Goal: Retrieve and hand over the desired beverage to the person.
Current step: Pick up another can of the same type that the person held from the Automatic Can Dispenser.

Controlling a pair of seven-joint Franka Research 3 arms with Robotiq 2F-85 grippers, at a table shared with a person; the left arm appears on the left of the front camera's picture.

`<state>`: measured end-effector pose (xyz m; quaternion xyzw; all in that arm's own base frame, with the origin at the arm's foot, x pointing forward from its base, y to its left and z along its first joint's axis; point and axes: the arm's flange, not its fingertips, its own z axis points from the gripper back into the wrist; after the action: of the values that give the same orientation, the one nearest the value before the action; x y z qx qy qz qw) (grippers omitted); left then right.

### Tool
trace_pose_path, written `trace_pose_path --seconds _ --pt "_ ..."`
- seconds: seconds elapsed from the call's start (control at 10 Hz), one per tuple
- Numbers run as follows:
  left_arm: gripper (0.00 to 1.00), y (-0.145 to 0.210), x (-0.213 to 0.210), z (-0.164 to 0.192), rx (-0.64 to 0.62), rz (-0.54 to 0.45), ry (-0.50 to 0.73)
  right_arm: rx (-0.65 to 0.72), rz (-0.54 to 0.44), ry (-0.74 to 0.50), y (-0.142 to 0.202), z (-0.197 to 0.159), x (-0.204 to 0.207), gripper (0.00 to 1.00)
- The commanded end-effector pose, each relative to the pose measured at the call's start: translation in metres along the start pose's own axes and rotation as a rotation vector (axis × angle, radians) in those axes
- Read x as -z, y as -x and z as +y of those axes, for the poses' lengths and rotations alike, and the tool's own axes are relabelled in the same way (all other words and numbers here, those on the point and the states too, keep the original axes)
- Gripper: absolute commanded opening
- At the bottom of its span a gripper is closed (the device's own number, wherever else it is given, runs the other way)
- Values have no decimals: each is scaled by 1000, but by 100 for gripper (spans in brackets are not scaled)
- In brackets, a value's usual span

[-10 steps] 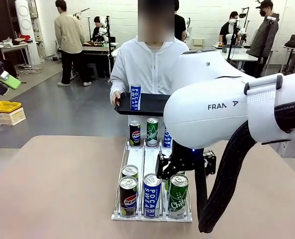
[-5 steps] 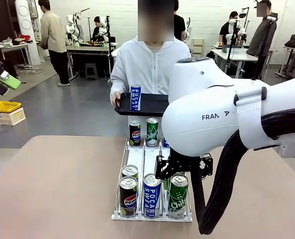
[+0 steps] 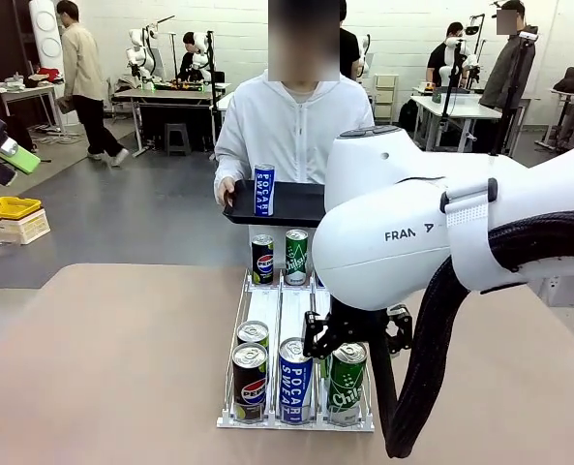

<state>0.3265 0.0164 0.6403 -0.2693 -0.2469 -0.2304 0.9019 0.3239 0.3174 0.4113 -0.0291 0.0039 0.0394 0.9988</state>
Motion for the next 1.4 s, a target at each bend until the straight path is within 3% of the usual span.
trace_pose_path --seconds 0.0,1.1,1.2,1.3 --pt "100 0 -1 1 5 -6 10 16 -13 13 -9 5 6 100" --pt "100 0 -1 1 5 -6 10 -13 -132 8 -13 1 11 100" --pt "100 0 -1 1 5 -6 10 -35 -144 28 -12 0 12 42" --pt "100 0 -1 1 5 -6 10 -40 -141 23 -11 0 12 41"
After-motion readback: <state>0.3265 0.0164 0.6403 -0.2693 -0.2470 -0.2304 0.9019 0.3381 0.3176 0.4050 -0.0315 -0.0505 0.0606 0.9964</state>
